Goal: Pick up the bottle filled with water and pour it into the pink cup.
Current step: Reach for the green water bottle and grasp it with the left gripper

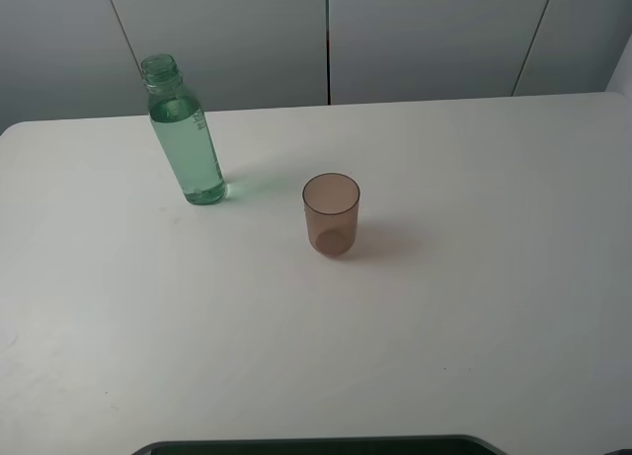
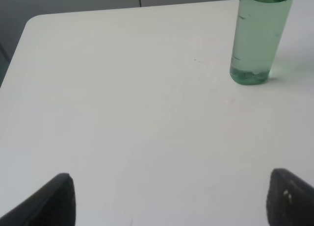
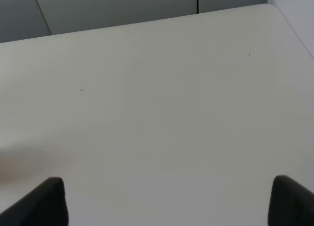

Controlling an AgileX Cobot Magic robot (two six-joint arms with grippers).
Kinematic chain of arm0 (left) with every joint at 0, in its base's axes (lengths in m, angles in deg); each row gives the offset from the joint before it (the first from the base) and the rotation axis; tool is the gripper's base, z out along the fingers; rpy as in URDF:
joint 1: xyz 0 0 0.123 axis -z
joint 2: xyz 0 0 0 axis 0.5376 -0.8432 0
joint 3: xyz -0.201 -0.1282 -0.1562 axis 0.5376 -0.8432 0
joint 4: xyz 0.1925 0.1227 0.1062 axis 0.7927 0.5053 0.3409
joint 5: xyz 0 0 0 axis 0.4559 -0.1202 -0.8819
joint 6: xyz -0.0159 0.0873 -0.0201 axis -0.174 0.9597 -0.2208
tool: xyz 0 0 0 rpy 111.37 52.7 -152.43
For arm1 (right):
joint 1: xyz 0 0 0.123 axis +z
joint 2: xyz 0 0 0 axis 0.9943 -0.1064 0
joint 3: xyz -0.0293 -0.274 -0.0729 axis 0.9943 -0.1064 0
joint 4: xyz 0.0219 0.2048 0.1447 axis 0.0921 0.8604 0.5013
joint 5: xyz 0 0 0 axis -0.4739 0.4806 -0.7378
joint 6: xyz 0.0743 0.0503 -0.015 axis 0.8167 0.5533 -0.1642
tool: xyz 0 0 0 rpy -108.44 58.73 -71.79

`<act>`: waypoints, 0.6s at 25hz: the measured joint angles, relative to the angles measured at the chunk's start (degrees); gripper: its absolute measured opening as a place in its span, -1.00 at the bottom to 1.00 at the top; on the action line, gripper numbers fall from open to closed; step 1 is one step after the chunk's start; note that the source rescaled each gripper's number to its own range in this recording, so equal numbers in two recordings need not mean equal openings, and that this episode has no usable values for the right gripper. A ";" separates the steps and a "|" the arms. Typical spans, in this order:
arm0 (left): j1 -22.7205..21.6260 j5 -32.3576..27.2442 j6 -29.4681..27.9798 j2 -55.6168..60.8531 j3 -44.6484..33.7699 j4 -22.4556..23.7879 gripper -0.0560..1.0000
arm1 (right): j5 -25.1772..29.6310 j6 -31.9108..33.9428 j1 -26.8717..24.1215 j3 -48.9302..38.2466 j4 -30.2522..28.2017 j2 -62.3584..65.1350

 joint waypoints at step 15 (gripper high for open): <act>0.00 0.00 0.00 0.00 0.00 0.00 0.96 | 0.00 0.00 0.00 0.00 0.00 0.00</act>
